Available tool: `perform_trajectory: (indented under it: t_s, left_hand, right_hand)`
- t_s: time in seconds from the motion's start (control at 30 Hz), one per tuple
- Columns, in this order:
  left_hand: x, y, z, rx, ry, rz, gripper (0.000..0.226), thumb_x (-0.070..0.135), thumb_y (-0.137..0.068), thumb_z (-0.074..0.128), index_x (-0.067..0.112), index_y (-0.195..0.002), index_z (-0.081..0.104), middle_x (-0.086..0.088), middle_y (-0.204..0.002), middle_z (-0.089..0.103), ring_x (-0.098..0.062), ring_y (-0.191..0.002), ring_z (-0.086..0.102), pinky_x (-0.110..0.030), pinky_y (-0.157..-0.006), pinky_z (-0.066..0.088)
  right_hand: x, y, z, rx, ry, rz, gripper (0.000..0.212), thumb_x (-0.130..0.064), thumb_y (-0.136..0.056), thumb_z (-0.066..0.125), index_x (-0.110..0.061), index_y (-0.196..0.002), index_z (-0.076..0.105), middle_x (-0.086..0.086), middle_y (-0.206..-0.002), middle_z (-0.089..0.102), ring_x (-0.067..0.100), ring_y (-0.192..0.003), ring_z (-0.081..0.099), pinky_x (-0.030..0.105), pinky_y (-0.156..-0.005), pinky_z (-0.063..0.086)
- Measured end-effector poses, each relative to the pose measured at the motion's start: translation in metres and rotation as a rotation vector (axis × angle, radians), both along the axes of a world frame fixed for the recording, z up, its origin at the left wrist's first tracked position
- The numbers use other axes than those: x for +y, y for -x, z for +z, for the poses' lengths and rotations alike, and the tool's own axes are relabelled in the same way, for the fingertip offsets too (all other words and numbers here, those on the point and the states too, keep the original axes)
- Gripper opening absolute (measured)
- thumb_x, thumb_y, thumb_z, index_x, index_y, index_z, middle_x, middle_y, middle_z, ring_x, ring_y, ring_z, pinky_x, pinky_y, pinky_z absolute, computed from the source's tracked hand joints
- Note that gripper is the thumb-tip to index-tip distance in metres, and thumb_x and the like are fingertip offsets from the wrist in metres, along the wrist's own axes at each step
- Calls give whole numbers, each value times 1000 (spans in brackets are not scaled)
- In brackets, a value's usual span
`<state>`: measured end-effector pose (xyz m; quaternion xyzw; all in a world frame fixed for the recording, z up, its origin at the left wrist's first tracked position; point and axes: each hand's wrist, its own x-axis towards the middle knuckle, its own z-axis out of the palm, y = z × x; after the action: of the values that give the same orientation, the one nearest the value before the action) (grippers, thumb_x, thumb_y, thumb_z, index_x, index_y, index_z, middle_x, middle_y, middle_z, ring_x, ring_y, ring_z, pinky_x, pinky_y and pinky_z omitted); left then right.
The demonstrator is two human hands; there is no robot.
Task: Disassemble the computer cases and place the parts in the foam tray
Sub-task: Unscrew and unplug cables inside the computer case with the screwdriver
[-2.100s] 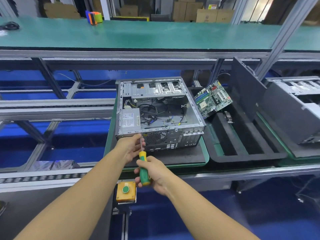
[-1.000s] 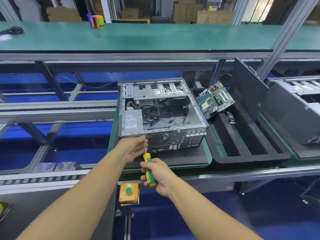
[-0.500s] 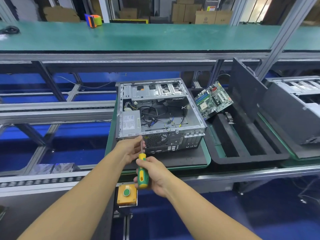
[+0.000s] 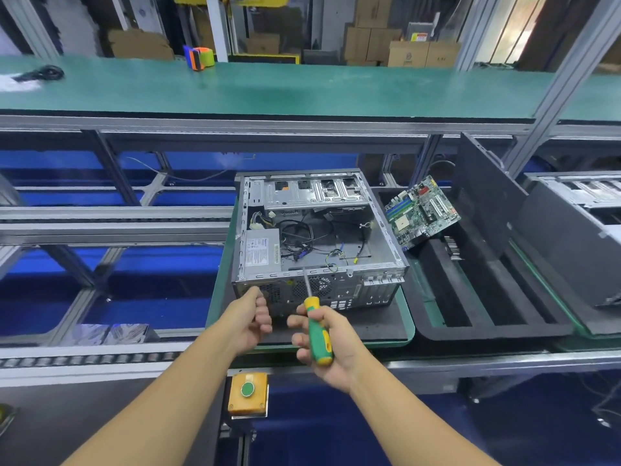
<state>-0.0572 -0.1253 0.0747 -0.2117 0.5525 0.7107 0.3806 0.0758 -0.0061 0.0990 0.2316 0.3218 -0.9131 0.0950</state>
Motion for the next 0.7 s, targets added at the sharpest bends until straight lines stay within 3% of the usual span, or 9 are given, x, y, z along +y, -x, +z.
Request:
perform_trajectory:
  t_s: [0.07,0.13,0.23,0.33,0.4,0.47,0.53,0.57,0.7]
  left_hand:
    - [-2,-2,-1,-15,-9,-48,38,22,-99,47,22,-62,43,8,-47,29,-9,-34,28,-17,-35,28]
    - [-1,-5,5,-14,-40,-137,30,26,-101,52,16,-74,57,5,-52,44,-9,-39,42,-19,-39,39]
    - [12,-5,22,64,-129,-222,18,19,-99,58,7,-93,70,-1,-67,64,-12,-54,61,-25,-50,53]
    - [39,-4,43,239,-165,-340,14,8,-94,62,5,-103,73,-5,-82,73,-13,-69,69,-25,-62,59]
    - [62,-9,55,436,-88,-465,15,8,-93,66,8,-104,76,-6,-87,76,-15,-72,68,-29,-70,58]
    - [86,-16,61,768,59,-590,13,13,-91,70,17,-99,80,-2,-85,76,-11,-70,65,-26,-71,51]
    - [107,-24,63,1129,159,-656,10,17,-88,74,21,-93,81,1,-84,71,-4,-72,62,-17,-68,46]
    - [116,-28,62,1252,176,-670,9,18,-88,75,22,-91,81,1,-84,67,-5,-75,61,-19,-68,45]
    - [150,-38,51,1438,203,-812,9,22,-86,76,27,-92,82,6,-77,56,-5,-72,53,-22,-66,39]
  right_hand:
    - [4,12,9,15,12,-81,13,-15,-96,43,-15,-102,55,9,-109,74,16,-52,56,23,-42,44]
    - [11,20,17,51,-72,-99,16,-15,-100,44,-14,-112,54,9,-117,73,17,-61,62,27,-50,51]
    - [29,24,25,14,-215,-188,14,-7,-95,52,-15,-107,55,7,-98,75,19,-61,62,30,-53,52]
    - [51,22,26,-41,-383,-278,11,-7,-94,58,-17,-95,53,3,-74,65,16,-52,55,28,-50,49]
    - [62,17,30,-57,-461,-290,7,-19,-97,62,-17,-94,57,0,-71,60,14,-49,50,26,-47,45]
    - [72,12,35,-78,-492,-326,14,-28,-96,67,-14,-96,63,0,-70,59,13,-49,49,26,-44,43]
    - [84,3,39,-88,-459,-376,16,-27,-95,69,-12,-98,65,-1,-65,59,12,-48,49,24,-42,43]
    - [92,-2,39,-86,-421,-392,15,-25,-95,69,-11,-99,65,-1,-65,59,11,-48,49,24,-42,42]
    - [126,-25,30,-75,-334,-362,25,-19,-97,65,-4,-118,65,3,-79,58,11,-50,44,23,-42,38]
